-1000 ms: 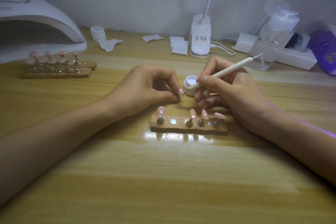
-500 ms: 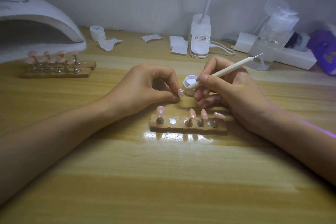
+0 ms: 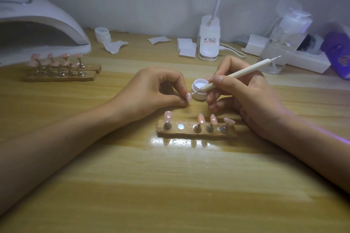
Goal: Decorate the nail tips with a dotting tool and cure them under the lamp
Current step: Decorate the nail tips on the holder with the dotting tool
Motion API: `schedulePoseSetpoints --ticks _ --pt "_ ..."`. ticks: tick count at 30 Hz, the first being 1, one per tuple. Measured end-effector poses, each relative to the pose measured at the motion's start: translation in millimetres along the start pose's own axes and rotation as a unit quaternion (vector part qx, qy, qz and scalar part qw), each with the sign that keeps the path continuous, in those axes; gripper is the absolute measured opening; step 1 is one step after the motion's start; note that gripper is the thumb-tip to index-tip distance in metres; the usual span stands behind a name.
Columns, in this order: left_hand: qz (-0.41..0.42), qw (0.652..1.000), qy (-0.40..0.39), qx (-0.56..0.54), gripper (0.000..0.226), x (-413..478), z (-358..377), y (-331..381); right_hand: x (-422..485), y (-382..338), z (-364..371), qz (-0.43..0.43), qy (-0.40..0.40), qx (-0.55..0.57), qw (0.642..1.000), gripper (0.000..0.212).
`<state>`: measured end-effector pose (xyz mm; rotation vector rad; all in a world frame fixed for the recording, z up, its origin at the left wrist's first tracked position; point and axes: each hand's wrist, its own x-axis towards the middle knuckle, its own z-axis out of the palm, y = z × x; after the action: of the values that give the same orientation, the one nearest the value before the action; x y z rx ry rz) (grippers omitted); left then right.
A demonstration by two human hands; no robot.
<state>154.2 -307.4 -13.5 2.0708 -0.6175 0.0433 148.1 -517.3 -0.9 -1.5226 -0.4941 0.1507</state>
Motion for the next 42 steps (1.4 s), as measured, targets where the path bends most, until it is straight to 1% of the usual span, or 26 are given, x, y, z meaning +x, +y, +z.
schedulePoseSetpoints --ticks 6,13,18,27,35,42 --pt "-0.002 1.000 0.003 0.001 0.015 0.0 0.1 0.1 0.6 0.2 1.1 0.020 -0.013 -0.030 0.999 0.019" --pt "0.000 1.000 0.002 0.001 0.015 0.2 0.0 -0.2 0.9 0.2 1.6 0.025 -0.015 -0.038 0.999 0.022" --pt "0.000 1.000 0.002 0.003 0.015 -0.2 0.0 -0.7 0.8 0.3 1.3 0.026 -0.013 -0.042 0.999 0.029" --pt "-0.003 1.000 0.002 0.004 0.014 0.0 -0.8 0.4 0.5 0.2 2.2 0.031 -0.007 -0.042 0.999 0.027" --pt "-0.005 1.000 0.003 0.008 0.014 -0.6 -0.5 2.3 0.6 0.8 1.2 0.020 -0.008 -0.037 0.999 0.028" --pt "-0.003 1.000 -0.001 0.002 0.016 -0.6 -0.4 0.5 0.4 0.5 0.5 -0.013 0.000 0.006 1.000 0.022"
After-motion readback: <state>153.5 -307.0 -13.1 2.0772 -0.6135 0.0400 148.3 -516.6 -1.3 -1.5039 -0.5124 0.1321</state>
